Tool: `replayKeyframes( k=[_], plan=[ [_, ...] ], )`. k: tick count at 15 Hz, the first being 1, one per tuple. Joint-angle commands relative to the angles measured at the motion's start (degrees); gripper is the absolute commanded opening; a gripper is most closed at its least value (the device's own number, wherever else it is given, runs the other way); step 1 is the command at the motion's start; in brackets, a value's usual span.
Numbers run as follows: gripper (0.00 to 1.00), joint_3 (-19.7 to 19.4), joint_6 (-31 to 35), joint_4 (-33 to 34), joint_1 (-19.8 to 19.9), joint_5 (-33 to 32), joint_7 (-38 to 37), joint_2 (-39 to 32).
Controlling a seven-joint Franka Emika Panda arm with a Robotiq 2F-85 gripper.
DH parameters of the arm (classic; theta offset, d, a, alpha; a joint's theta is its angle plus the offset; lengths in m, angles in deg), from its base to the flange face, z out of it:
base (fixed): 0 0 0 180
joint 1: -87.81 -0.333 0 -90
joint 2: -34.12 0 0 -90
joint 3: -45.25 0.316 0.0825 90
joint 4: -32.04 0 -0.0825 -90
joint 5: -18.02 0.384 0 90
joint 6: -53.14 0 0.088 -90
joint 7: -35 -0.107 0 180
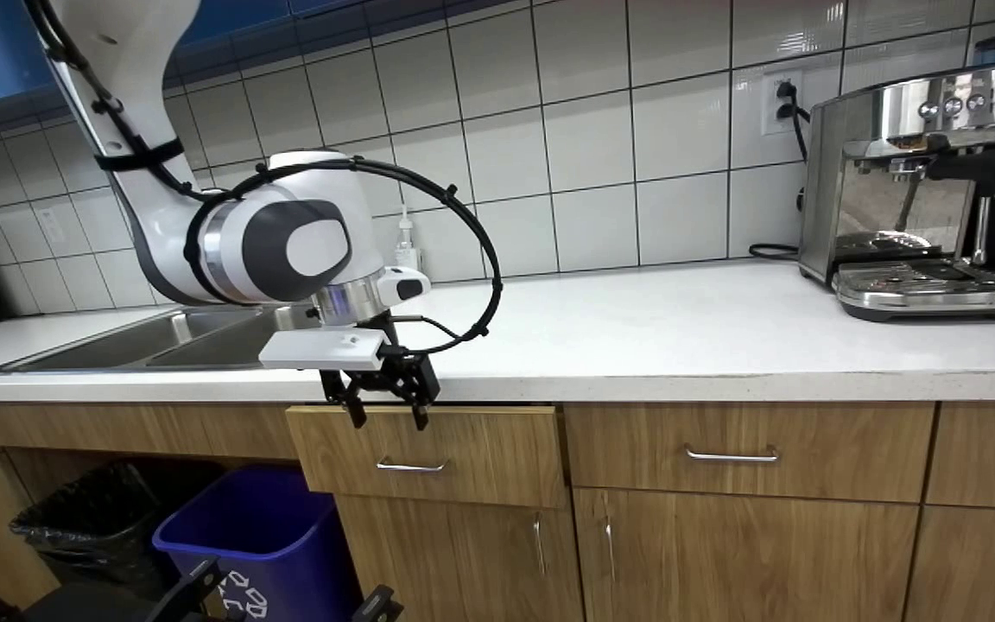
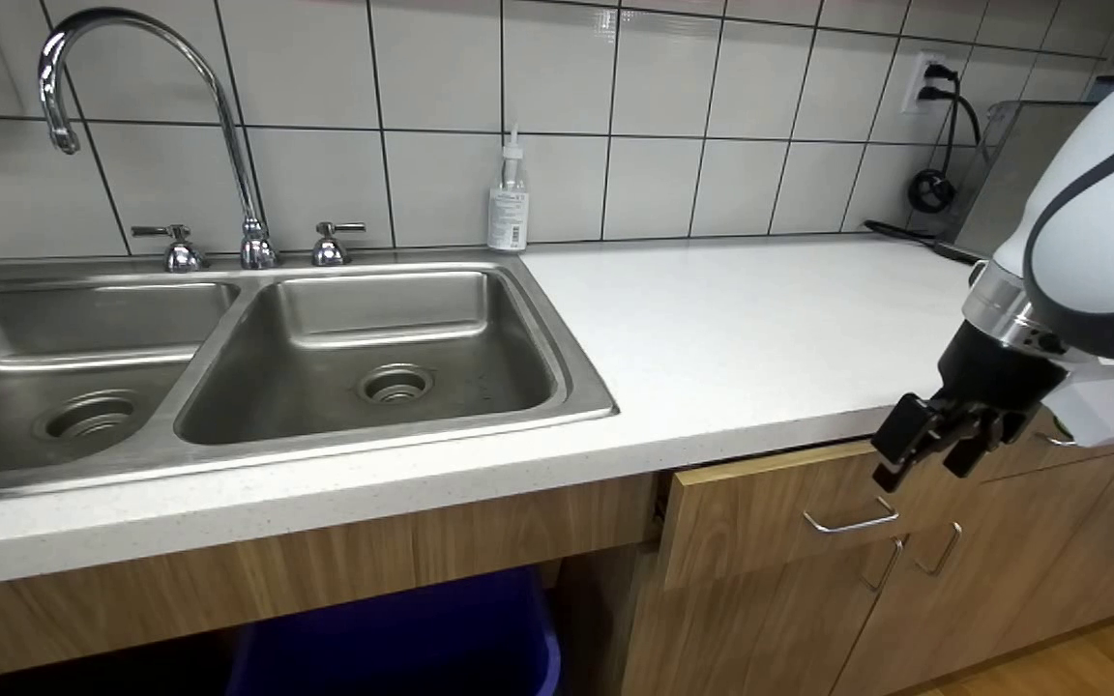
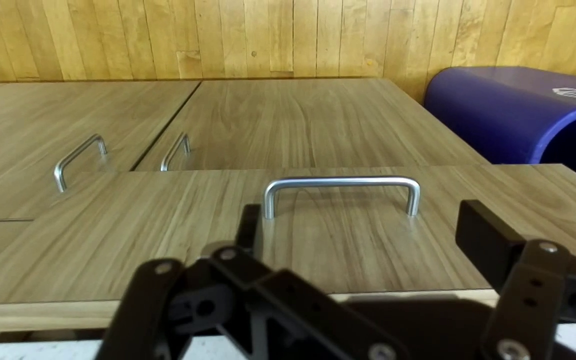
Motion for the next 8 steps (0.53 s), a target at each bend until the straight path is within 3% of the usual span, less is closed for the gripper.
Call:
replayKeyframes(
  k=[1, 8],
  plan=[
    [1.00, 0.84, -2.39, -4.59, 0.73, 1.54, 0.50, 7.84],
    [1.00, -2.59, -12.89, -3.91, -2.40, 2.67, 0.81, 15.81]
  ],
)
